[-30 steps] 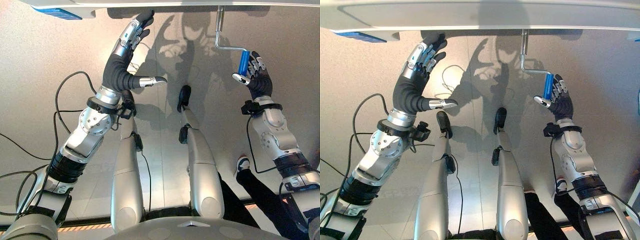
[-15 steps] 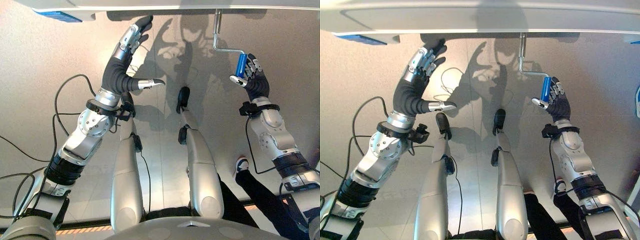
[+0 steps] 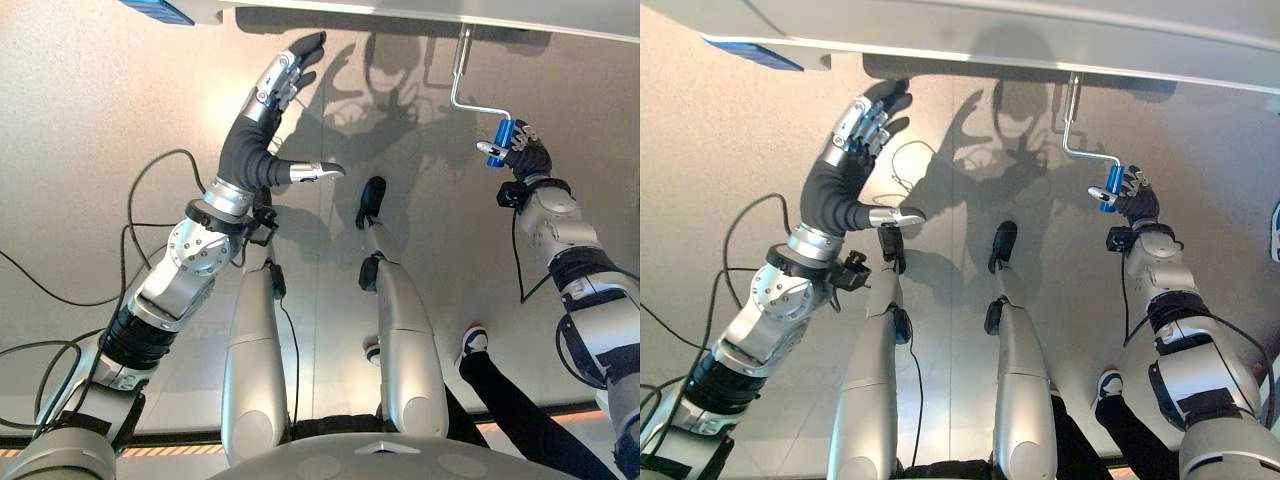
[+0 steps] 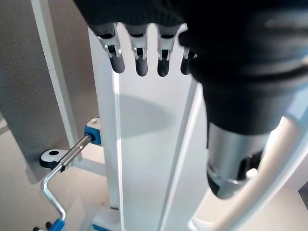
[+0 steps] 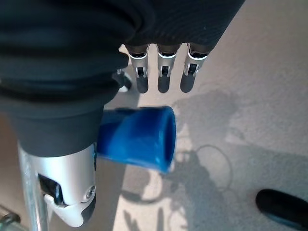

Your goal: Raise the hospital bed

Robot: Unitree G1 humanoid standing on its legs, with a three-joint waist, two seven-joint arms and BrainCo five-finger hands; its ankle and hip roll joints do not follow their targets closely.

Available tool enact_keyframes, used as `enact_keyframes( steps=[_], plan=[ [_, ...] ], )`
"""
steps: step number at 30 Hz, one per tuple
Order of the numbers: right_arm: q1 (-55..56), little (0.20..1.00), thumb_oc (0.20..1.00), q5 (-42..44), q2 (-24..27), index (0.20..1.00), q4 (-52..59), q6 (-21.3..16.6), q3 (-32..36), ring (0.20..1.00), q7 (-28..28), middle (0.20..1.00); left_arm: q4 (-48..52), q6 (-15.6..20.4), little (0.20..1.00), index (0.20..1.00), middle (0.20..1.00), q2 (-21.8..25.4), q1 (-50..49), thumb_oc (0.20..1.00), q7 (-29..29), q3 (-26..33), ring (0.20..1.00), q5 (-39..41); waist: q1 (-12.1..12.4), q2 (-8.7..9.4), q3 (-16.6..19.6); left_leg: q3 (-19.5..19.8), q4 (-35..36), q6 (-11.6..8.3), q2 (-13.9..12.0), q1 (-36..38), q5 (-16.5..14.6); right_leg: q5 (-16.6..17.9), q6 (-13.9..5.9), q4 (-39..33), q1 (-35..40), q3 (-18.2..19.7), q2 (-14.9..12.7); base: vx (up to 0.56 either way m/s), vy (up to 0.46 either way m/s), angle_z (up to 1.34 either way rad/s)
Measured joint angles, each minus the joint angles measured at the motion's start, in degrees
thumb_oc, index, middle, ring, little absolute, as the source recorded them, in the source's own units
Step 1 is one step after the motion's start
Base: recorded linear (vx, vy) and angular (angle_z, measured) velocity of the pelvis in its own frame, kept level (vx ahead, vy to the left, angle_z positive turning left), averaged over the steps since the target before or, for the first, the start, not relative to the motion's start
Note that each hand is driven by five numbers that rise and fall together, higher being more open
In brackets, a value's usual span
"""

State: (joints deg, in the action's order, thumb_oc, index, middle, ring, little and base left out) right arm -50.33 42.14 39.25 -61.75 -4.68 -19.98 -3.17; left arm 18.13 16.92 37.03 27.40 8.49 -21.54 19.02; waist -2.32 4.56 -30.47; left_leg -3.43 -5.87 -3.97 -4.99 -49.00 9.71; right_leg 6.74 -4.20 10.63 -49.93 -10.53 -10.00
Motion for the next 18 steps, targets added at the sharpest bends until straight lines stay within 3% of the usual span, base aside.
enact_keyframes(
  steps=[17,18],
  plan=[
    [-4.1,1.000,1.000,-4.5,-0.3,1.000,-3.7,1.7,-1.3,1.000,1.9,1.000,0.0,-0.1,1.000,1.000,1.000,-0.9,1.2,1.000,0.0,-0.5,1.000,0.0,0.2,0.00,0.0,0.5,0.0,0.01,0.1,-0.7,0.0,0.0,-0.02,-0.3,-0.1,-0.7,-0.1,0.00,0.002,0.01],
    [-4.5,0.438,0.438,-5.0,-0.4,0.438,-4.3,1.7,-1.3,0.438,2.0,0.438,0.0,-0.1,1.000,1.000,1.000,-1.0,1.3,1.000,0.0,-0.7,1.000,0.0,0.2,0.00,0.0,0.5,0.0,0.01,0.1,-0.8,0.0,0.0,-0.02,-0.3,-0.1,-0.7,-0.1,0.00,0.000,0.00]
  ],
)
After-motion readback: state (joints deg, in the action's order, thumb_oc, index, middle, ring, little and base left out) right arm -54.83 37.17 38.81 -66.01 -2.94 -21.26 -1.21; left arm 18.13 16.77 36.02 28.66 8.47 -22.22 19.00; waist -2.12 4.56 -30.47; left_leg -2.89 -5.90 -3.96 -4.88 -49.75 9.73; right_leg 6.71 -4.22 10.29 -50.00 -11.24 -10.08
